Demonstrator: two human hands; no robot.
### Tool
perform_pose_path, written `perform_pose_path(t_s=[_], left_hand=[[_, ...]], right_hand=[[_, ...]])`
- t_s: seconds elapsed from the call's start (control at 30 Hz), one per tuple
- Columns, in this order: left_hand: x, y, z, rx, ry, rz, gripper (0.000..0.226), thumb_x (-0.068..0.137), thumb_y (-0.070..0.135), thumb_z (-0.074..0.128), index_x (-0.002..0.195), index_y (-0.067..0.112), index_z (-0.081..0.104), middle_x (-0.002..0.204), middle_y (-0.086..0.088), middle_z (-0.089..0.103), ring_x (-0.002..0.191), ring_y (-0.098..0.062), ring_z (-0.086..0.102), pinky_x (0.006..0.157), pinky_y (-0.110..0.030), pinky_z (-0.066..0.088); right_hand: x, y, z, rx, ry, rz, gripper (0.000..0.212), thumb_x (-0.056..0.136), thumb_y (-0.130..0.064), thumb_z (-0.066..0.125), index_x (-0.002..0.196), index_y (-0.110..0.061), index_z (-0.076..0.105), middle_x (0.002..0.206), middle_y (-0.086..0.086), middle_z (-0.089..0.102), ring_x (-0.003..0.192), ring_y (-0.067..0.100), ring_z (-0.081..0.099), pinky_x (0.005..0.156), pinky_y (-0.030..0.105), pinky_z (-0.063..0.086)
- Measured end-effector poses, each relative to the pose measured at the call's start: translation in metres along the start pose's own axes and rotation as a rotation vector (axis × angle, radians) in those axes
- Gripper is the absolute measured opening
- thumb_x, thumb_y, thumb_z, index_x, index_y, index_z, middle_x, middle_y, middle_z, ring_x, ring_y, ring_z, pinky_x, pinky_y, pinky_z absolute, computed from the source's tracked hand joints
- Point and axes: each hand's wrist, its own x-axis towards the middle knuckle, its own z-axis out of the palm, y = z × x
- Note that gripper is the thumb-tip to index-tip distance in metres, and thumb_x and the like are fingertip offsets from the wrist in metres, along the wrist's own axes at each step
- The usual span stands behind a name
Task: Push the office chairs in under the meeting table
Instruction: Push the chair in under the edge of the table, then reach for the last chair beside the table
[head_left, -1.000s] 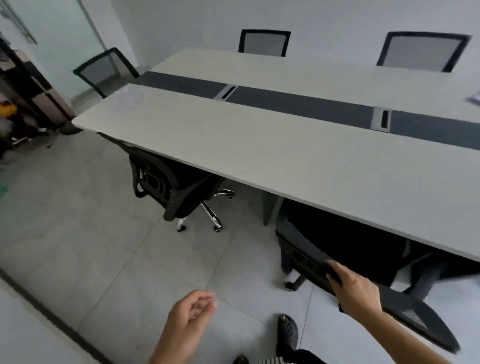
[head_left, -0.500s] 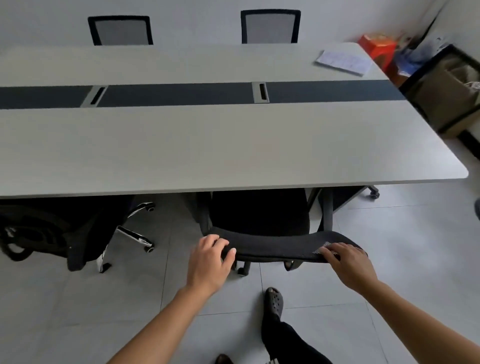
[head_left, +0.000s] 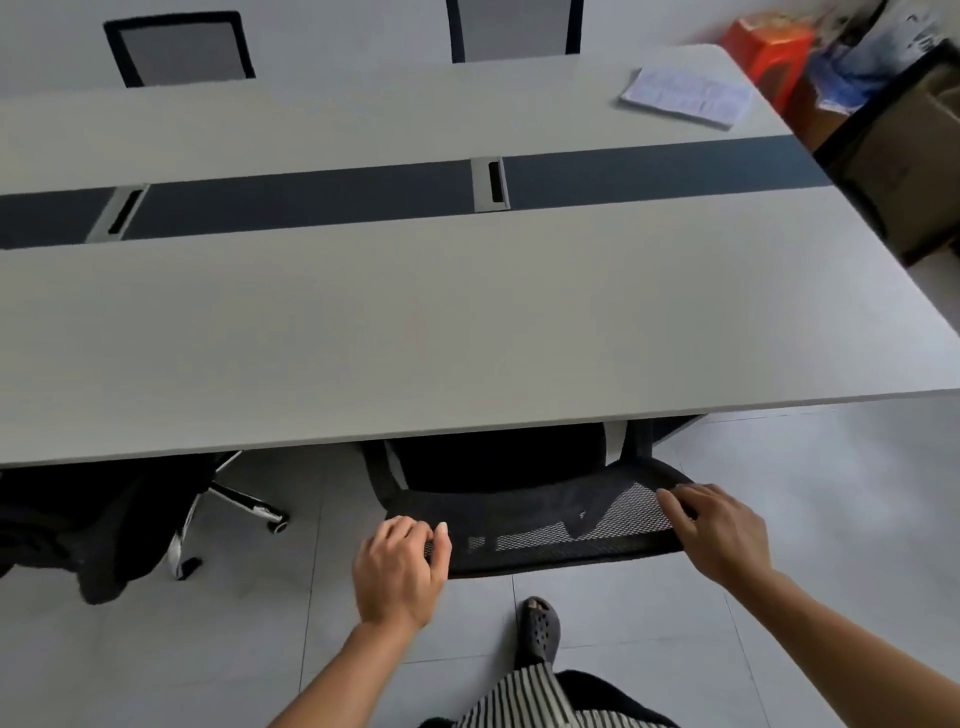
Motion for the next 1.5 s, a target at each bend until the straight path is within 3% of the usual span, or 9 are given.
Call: perform_pose_path(t_s=[0.17,0.47,0.63,0.8,0.97,1.07,1.13,1.27,1.5], left_hand=[[0.037,0.002,-0.006,0.024,0.028,-0.014,0.049,0.089,0.043,0.031,0.053,0.018,0.055,0.059,0.004,0.061,0.065,-0.021,0.059,0.059,-0.031,0.045],[0.054,-0.02,-0.015,0.037,0.062,0.026,0.044,0.086,0.038,0.034,0.053,0.017,0.054,0.058,0.002,0.061,0.063,-0.024,0.059,0.056,-0.03,0.04],[0.046,-0.031,-0.019,-0.085,-0.023,-0.032,0.037,0.085,0.045,0.041,0.073,0.019,0.064,0.076,0.005,0.066,0.08,-0.019,0.06,0.065,-0.03,0.038],[-0.002,-0.047,-0.061,-0.426,-0.005,-0.109,0.018,0.082,0.033,0.057,0.088,0.019,0.066,0.089,0.007,0.065,0.085,-0.01,0.059,0.074,-0.028,0.049],[-0.112,-0.096,-0.112,-0.814,0.003,-0.432,0.008,0.081,0.03,0.066,0.084,0.023,0.069,0.075,0.004,0.071,0.074,-0.002,0.063,0.066,-0.012,0.048],[-0.195,-0.149,-0.123,-0.91,0.068,-0.628,0.011,0.072,0.036,0.063,0.077,0.029,0.069,0.077,0.003,0.073,0.076,-0.008,0.068,0.067,-0.015,0.051],[-0.251,-0.18,-0.131,-1.014,0.182,-0.797,0.003,0.076,0.024,0.07,0.077,0.021,0.071,0.076,-0.004,0.075,0.076,-0.018,0.069,0.063,-0.018,0.051],[-0.347,-0.226,-0.147,-1.117,0.431,-1.07,0.01,0.084,0.003,0.063,0.08,0.01,0.069,0.069,-0.006,0.075,0.073,-0.025,0.069,0.067,-0.035,0.05],[-0.417,-0.284,-0.168,-1.185,0.651,-1.307,0.011,0.088,0.005,0.058,0.086,0.003,0.069,0.067,-0.008,0.075,0.077,-0.033,0.067,0.066,-0.036,0.049]], right_hand=[[0.035,-0.009,-0.004,-0.017,-0.025,0.011,0.042,0.092,-0.052,0.041,0.067,-0.027,0.065,0.082,-0.006,0.067,0.077,0.019,0.059,0.057,0.027,0.035],[0.031,-0.026,0.009,-0.001,-0.011,-0.008,0.032,0.09,-0.039,0.046,0.07,-0.022,0.063,0.076,-0.007,0.063,0.087,0.016,0.056,0.06,0.027,0.035],[0.033,-0.037,0.01,-0.12,-0.125,-0.043,0.027,0.09,-0.037,0.044,0.079,-0.025,0.065,0.088,-0.005,0.069,0.083,0.019,0.057,0.084,0.035,0.037],[0.019,-0.109,-0.009,0.174,-0.326,-0.122,0.015,0.087,-0.037,0.058,0.092,-0.029,0.069,0.08,-0.01,0.069,0.069,0.011,0.062,0.058,0.025,0.044],[-0.037,-0.207,0.001,0.491,-0.438,-0.237,0.012,0.087,-0.032,0.063,0.095,-0.027,0.071,0.086,-0.011,0.072,0.071,0.001,0.064,0.067,0.024,0.051],[-0.085,-0.254,0.02,0.586,-0.536,-0.312,0.01,0.087,-0.027,0.064,0.091,-0.024,0.073,0.084,-0.005,0.075,0.076,0.008,0.069,0.074,0.033,0.056],[-0.12,-0.281,0.033,0.598,-0.611,-0.353,0.009,0.088,-0.025,0.064,0.091,-0.023,0.073,0.08,-0.001,0.075,0.078,0.014,0.071,0.075,0.038,0.057],[-0.183,-0.33,0.058,0.582,-0.762,-0.425,0.007,0.086,-0.019,0.066,0.087,-0.022,0.072,0.076,0.001,0.076,0.075,0.015,0.071,0.07,0.033,0.053],[-0.236,-0.429,0.078,0.567,-0.882,-0.514,0.009,0.086,-0.01,0.065,0.086,-0.016,0.072,0.078,0.003,0.076,0.073,0.015,0.072,0.07,0.037,0.054]])
